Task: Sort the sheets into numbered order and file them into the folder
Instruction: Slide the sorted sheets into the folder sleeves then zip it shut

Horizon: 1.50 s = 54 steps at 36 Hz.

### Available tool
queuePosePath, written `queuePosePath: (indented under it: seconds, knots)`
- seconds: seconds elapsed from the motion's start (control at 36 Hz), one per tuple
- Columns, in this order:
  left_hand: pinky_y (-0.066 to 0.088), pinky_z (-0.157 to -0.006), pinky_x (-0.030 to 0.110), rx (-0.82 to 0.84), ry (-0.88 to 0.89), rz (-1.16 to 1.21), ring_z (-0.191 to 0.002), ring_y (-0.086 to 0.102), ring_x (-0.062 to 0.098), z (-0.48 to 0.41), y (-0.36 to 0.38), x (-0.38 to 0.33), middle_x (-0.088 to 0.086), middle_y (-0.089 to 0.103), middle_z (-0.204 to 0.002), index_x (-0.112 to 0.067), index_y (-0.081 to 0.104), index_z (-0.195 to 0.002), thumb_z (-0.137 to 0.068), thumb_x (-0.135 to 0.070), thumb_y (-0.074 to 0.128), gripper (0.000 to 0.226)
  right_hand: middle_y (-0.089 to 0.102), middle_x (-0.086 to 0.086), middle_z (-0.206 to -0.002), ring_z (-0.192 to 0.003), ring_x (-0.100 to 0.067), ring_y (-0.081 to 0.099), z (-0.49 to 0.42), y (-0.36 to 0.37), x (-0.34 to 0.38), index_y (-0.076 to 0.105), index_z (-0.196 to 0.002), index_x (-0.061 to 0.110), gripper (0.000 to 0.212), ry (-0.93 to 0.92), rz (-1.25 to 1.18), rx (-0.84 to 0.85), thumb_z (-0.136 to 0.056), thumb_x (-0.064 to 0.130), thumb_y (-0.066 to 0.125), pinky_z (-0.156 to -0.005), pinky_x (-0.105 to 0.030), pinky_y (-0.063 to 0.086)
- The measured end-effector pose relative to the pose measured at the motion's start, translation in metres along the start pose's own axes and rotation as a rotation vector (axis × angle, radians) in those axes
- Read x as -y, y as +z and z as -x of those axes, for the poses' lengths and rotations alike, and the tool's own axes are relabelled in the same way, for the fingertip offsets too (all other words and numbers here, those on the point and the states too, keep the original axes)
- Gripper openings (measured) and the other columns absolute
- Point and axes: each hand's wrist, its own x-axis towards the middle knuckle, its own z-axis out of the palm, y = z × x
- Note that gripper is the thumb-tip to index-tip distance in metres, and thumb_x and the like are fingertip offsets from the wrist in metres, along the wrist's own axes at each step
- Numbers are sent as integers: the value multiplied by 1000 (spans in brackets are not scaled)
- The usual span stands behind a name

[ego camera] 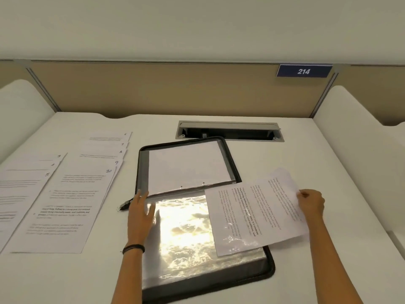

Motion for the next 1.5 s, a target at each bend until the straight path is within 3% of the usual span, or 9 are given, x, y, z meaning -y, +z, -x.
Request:
queuePosePath:
  seconds: [0.31,0.42,0.56,0.64,0.75,1.11,1.28,1.36,1.5]
  knots:
    - [39,-87,29,-139,-164,-30,-94,51,24,20,-15,8,22,56,-114,6,60,-116,-87,0,62,30,67,-19,-99,-93,-38,58,15,14,16,69,-98,-7,19,45,-32,115,-90,6,57,-85,-44,50]
    - [40,-85,29,-125,-214,-3,-94,55,28,24,-19,14,20,54,-113,3,61,-117,-88,-5,63,30,67,-20,-108,-99,-38,58,24,23,22,69,-101,-3,20,32,-10,173,-91,8,56,-75,-34,44]
    - [48,-71,38,-111,-257,23,-78,59,34,28,-25,18,20,62,-84,-2,64,-89,-84,-4,65,5,63,-18,-119,-112,-38,55,33,33,24,66,-112,-1,25,25,5,241,-91,11,58,-92,-40,44]
    - [41,-72,28,-110,-301,77,-80,57,26,32,-27,17,14,63,-87,-6,66,-101,-85,-5,66,16,62,-18,-121,-113,-37,55,38,39,26,65,-115,0,27,38,-10,276,-91,11,59,-94,-41,44]
    - [46,-80,33,-101,-334,118,-83,57,26,36,-30,20,9,61,-87,-4,63,-110,-86,-8,67,25,63,-18,-120,-111,-36,56,46,45,31,65,-114,-1,27,38,-35,328,-90,10,61,-93,-41,44]
    - [41,-75,28,-82,-420,153,-75,56,21,46,-34,28,3,59,-75,-10,59,-93,-83,-17,72,18,66,-11,-93,-84,-25,59,70,65,41,68,-85,10,7,0,-27,471,-88,10,62,-71,-33,45]
    - [46,-78,30,-70,-421,139,-76,57,20,49,-37,28,1,60,-74,-12,59,-91,-83,-18,72,16,63,-7,-85,-76,-18,56,83,71,47,69,-88,7,5,-42,-7,514,-87,9,64,-71,-32,46]
    - [42,-73,28,-65,-419,149,-74,56,19,51,-39,27,0,59,-72,-12,58,-90,-83,-18,72,16,65,-15,-79,-73,-21,57,84,71,48,68,-80,-1,14,-46,13,542,-87,10,64,-71,-37,49]
    - [41,-64,25,-51,-419,161,-69,54,17,52,-43,25,1,58,-71,-12,56,-89,-83,-17,72,18,53,-7,-64,-59,-17,47,83,63,52,57,-65,7,29,-16,-37,570,-94,11,54,-56,-25,38]
